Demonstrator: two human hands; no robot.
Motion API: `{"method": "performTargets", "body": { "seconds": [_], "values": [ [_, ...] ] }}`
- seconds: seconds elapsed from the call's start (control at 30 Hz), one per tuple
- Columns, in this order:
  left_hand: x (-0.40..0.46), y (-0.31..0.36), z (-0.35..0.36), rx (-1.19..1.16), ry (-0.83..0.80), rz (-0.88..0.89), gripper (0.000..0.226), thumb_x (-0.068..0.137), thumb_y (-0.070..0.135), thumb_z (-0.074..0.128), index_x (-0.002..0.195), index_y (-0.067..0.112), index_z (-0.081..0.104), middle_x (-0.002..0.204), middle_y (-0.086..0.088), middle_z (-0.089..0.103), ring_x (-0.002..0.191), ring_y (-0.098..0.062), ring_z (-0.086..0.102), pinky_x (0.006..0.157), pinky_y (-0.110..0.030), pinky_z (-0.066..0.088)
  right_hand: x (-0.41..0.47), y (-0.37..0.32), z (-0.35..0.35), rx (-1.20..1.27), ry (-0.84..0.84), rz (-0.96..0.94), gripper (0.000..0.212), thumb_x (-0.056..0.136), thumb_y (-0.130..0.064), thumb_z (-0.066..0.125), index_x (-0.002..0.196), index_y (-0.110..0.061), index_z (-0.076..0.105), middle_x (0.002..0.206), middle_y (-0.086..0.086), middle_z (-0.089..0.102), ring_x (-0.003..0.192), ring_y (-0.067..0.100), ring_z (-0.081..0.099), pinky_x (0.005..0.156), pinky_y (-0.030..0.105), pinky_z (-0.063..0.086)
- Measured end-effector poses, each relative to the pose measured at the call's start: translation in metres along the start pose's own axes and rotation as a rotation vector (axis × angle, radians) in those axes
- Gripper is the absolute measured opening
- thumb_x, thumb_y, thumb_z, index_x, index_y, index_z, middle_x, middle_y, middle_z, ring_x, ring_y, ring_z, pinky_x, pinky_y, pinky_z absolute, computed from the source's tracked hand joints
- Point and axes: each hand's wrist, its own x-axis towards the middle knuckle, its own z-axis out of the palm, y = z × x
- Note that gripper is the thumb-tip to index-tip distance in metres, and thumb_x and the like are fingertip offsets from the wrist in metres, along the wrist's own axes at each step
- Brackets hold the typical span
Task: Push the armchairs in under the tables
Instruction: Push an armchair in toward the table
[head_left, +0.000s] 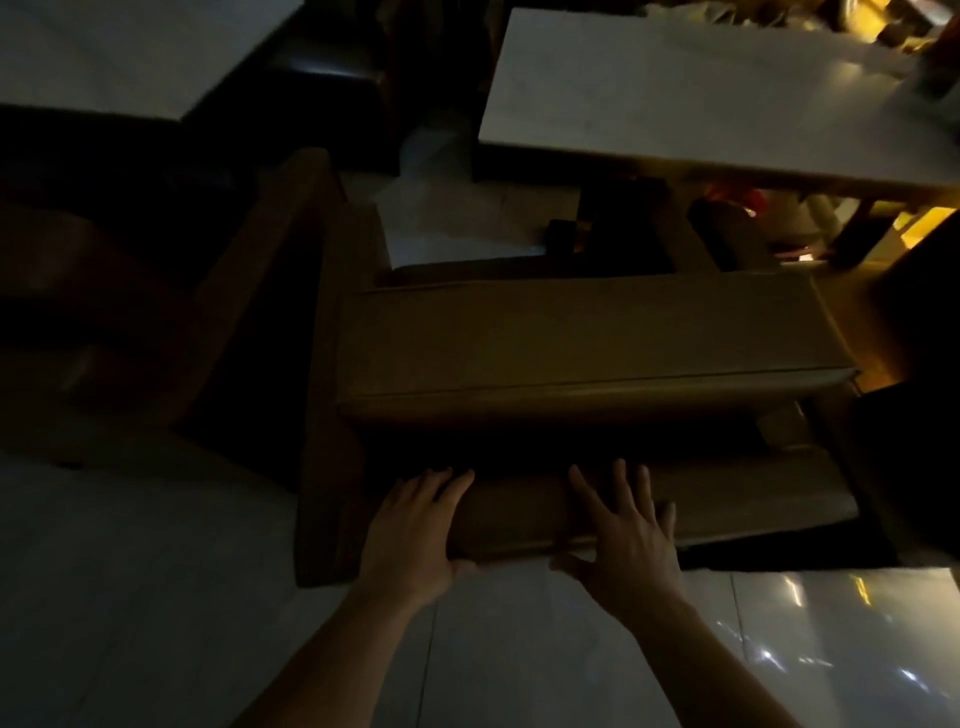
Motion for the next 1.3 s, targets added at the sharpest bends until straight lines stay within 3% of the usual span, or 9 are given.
{"method": "performTargets", "body": {
  "seconds": [0.3,0.53,0.8,0.97,1.17,1.3],
  "values": [
    [0.003,-0.001,0.004,0.016,-0.014,0.037,0.094,0.083,0.050,0.069,0.155,0.030,0.011,0.163,0.005,0.016,0.149,-0.022,0.009,0.122,-0.044,0.007,0.005,-0.004,0.009,-0.133,0.014,0.021,0.099,0.084,-0.082,0.036,0.151,-0.041,-0.025,0.163,0.017,-0.022,0.148,0.046,-0.020,0.117,0.069,0.012],
    [0.011,-0.006,0.003,-0.003,-0.036,0.041,0.097,0.080,0.045,0.074,0.155,0.028,0.015,0.162,0.003,0.019,0.149,-0.022,0.011,0.122,-0.046,0.009,0.012,-0.008,0.003,-0.146,-0.035,0.026,0.098,0.085,-0.080,0.037,0.151,-0.041,-0.025,0.163,0.018,-0.021,0.148,0.047,-0.017,0.117,0.069,0.015],
    [0.035,-0.030,-0.011,0.009,-0.052,0.017,0.101,0.076,0.042,0.078,0.155,0.031,0.016,0.163,0.005,0.017,0.150,-0.020,0.009,0.122,-0.044,0.007,0.034,-0.038,-0.004,-0.083,-0.013,0.061,0.096,0.086,-0.077,0.044,0.155,-0.041,-0.012,0.164,0.019,-0.011,0.149,0.048,-0.012,0.115,0.071,0.016],
    [0.059,-0.028,-0.013,-0.034,0.048,0.020,0.099,0.076,0.041,0.079,0.154,0.033,0.018,0.162,0.007,0.020,0.149,-0.018,0.010,0.122,-0.042,0.007,0.063,-0.030,-0.021,-0.035,-0.019,0.054,0.098,0.086,-0.072,0.051,0.156,-0.040,-0.008,0.164,0.018,-0.012,0.149,0.046,-0.014,0.116,0.071,0.013],
    [0.077,-0.020,-0.010,-0.057,0.037,0.038,0.095,0.078,0.041,0.077,0.154,0.033,0.021,0.162,0.008,0.020,0.149,-0.016,0.010,0.122,-0.041,0.005,0.074,-0.011,-0.022,-0.086,-0.006,0.057,0.095,0.086,-0.080,0.036,0.155,-0.039,-0.016,0.164,0.019,-0.016,0.149,0.045,-0.014,0.117,0.068,0.011],
    [0.074,-0.016,-0.013,-0.072,0.023,0.010,0.095,0.078,0.040,0.077,0.154,0.035,0.019,0.162,0.009,0.019,0.149,-0.014,0.009,0.122,-0.040,0.002,0.072,-0.014,-0.028,-0.076,-0.016,0.038,0.093,0.089,-0.076,0.037,0.155,-0.037,-0.014,0.164,0.021,-0.012,0.149,0.047,-0.013,0.116,0.070,0.012]
  ]
}}
